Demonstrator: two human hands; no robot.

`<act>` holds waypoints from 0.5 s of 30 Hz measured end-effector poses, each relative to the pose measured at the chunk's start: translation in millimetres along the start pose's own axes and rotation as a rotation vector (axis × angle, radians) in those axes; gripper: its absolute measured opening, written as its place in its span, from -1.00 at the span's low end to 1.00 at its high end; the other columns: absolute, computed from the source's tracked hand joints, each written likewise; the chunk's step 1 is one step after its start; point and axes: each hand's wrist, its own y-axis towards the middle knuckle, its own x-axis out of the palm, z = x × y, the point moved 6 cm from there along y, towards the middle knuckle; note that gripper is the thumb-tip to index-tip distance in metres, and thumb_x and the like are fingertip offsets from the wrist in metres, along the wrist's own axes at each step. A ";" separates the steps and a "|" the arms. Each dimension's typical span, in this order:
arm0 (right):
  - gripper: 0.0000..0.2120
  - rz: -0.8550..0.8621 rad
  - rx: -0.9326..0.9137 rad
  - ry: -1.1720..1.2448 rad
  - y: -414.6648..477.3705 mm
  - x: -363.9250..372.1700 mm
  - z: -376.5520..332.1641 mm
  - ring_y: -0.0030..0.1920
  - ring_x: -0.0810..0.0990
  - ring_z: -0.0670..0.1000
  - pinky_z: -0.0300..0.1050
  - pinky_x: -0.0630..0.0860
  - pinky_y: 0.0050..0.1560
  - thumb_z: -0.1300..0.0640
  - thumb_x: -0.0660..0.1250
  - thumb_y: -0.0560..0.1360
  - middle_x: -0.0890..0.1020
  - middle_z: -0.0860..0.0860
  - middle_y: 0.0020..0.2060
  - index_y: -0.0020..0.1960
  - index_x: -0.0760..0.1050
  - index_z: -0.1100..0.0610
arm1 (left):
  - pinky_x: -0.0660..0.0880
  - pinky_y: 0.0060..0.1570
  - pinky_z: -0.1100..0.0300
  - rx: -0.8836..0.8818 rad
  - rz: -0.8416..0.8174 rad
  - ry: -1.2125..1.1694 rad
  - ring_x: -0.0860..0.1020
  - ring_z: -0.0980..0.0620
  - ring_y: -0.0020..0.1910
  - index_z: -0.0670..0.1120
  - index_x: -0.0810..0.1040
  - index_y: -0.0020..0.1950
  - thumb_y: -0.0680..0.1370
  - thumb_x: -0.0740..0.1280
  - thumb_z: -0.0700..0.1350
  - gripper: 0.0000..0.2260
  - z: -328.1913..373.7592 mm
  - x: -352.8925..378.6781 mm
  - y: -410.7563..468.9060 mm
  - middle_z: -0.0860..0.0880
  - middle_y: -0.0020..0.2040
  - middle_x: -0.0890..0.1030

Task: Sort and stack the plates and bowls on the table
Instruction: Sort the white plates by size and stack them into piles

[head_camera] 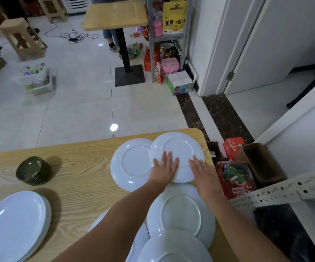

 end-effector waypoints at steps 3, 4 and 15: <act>-0.23 0.058 0.019 0.025 2.8 2.9 3.1 0.57 -0.15 0.03 0.02 -0.04 0.56 0.25 0.16 0.58 -0.21 -0.03 0.56 0.55 -0.30 -0.01 | 0.64 -0.13 0.03 -0.043 0.126 0.041 0.63 -0.04 0.15 0.10 0.58 0.26 0.26 0.56 0.11 -0.43 -2.3 -10.4 -3.2 -0.03 0.17 0.65; -0.22 0.083 0.028 0.041 4.4 1.8 4.5 0.57 -0.13 0.04 0.01 -0.03 0.56 0.25 0.18 0.57 -0.18 -0.02 0.56 0.55 -0.28 -0.04 | 0.64 -0.13 0.01 -0.046 0.143 0.036 0.64 -0.05 0.14 0.07 0.60 0.23 0.25 0.56 0.11 -0.44 -4.8 -14.0 -2.7 -0.05 0.15 0.66; -0.77 0.469 0.187 0.195 26.9 -83.1 16.9 0.03 0.61 0.14 0.04 0.42 0.15 0.17 0.17 0.60 0.67 0.08 -0.01 0.22 0.47 0.10 | 0.43 -0.15 0.07 -0.171 0.279 -0.309 0.58 -0.18 0.01 -0.17 0.46 0.19 0.44 0.25 -0.35 -0.67 -91.6 -95.8 -5.8 -0.14 0.05 0.59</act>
